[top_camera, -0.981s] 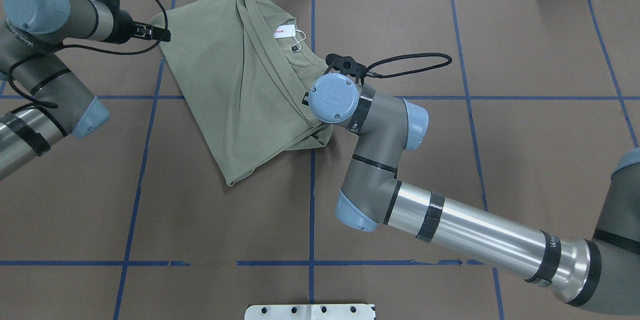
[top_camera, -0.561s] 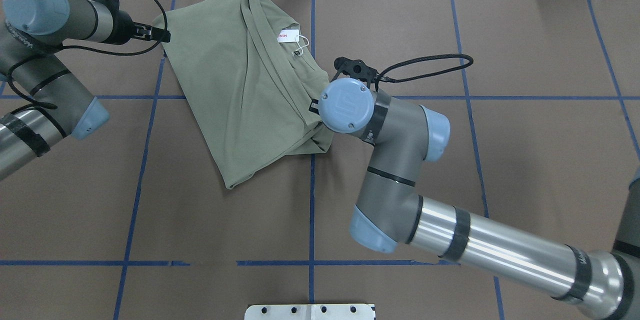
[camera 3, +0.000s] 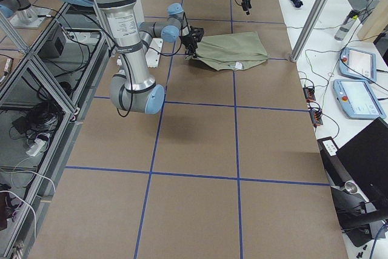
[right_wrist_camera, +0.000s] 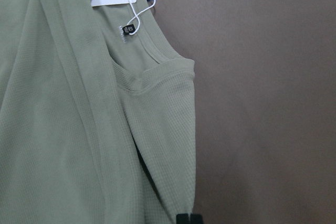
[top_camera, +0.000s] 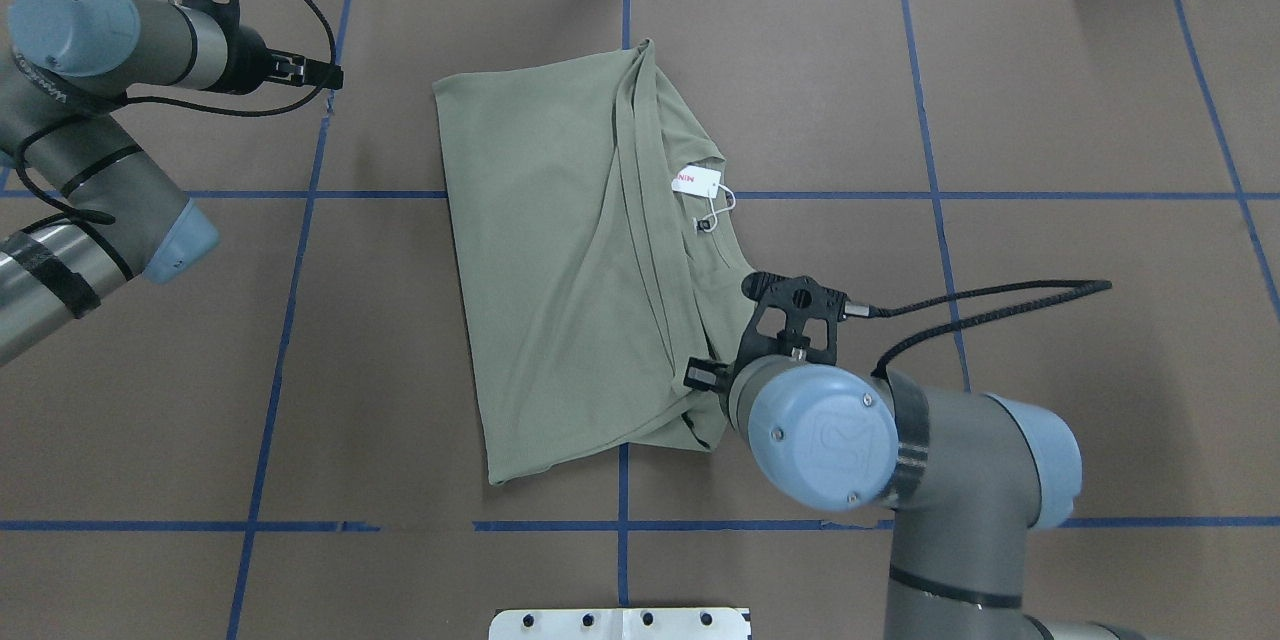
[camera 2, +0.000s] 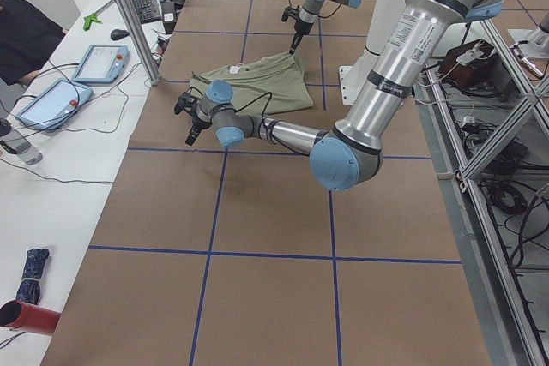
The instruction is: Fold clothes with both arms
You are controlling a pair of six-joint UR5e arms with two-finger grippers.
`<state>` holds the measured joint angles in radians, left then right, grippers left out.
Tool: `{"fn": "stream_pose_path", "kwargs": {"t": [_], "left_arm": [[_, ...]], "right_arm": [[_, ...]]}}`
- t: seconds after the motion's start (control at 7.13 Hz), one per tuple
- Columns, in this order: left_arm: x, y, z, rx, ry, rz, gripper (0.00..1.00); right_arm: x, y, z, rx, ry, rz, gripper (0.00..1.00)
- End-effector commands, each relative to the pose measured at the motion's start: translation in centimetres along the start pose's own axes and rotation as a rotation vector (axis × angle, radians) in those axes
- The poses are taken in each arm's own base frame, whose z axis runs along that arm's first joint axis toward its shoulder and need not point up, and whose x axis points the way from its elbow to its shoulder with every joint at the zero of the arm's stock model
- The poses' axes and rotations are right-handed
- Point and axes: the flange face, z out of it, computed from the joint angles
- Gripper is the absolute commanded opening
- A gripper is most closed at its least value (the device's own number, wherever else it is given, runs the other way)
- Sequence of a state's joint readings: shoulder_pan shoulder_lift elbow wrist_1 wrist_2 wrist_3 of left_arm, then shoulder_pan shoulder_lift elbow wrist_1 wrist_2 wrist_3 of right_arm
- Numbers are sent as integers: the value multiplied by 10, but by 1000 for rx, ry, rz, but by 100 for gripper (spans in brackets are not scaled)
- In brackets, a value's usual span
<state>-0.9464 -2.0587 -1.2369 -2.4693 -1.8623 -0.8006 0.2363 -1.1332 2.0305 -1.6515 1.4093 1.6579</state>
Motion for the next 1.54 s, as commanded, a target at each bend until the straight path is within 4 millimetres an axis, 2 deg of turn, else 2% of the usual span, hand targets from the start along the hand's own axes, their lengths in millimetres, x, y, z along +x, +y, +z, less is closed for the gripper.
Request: {"fn": "stream_pose_path", "kwargs": {"t": [0.0,0.28,0.42,0.56,0.84,0.98,1.12,1.26,1.4], "left_arm": [[3,0,0,0,3,-5,100],[5,0,0,1,6,-7,100],[6,-1,-1,3,8,-6,100],[8,-2,-3,7,13,-4,100],[11,-2,-4,8,18,-2,100],[11,-1,-4,6,18,-2,100],[13,0,-3,4,20,0,100],[15,3,0,-1,22,1,100],[15,4,0,-2,21,0,100]], "right_arm": [[6,40,-8,10,3,-19,0],[6,55,-7,4,2,-19,0],[7,62,-4,9,8,-29,99],[4,60,-3,19,8,-45,100],[-4,18,-1,23,16,-185,100],[-18,5,14,-14,33,-266,100],[-32,5,26,-63,43,-382,100],[-34,9,34,-87,55,-487,100],[-38,14,52,-104,86,-564,100]]}}
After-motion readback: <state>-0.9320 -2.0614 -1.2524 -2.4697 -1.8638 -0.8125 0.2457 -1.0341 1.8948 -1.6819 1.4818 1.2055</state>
